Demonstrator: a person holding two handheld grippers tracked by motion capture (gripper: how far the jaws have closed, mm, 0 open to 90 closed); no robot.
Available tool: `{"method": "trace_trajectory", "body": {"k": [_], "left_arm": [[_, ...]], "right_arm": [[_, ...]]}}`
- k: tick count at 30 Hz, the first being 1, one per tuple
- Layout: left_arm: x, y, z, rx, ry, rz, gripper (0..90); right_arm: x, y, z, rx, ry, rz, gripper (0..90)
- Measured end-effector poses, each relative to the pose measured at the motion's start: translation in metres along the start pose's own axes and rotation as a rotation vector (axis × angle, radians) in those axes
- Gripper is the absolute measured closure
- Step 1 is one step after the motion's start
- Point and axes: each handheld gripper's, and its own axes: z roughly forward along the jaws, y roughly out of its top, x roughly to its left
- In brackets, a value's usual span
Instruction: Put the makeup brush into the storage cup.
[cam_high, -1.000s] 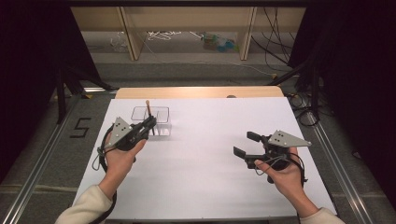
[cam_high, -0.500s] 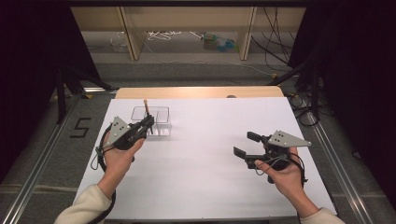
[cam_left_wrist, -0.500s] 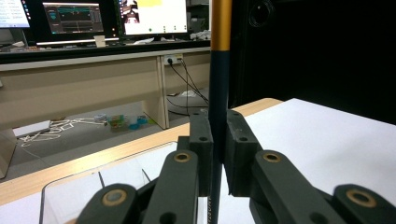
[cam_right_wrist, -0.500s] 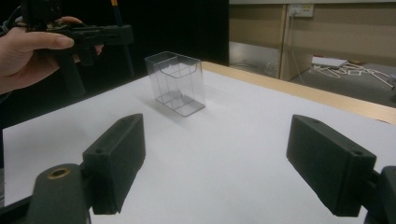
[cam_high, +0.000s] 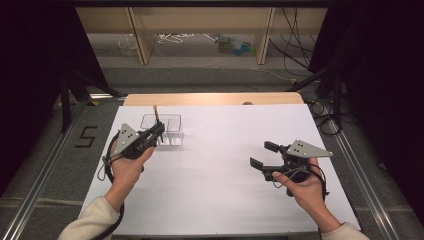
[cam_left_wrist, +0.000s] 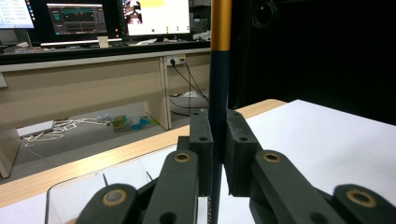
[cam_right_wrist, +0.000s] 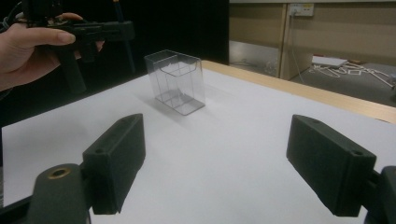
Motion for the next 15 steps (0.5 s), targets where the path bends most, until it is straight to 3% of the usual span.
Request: {"method": "trace_trajectory", "body": {"k": [15], "left_arm": [[0.0037, 0.0019, 0.0072, -0.001, 0.011, -0.001, 82.7]], "right_arm": [[-0.0006, -0.0007, 0.0007, -0.003, 0.001, 0.001, 20.6]]}}
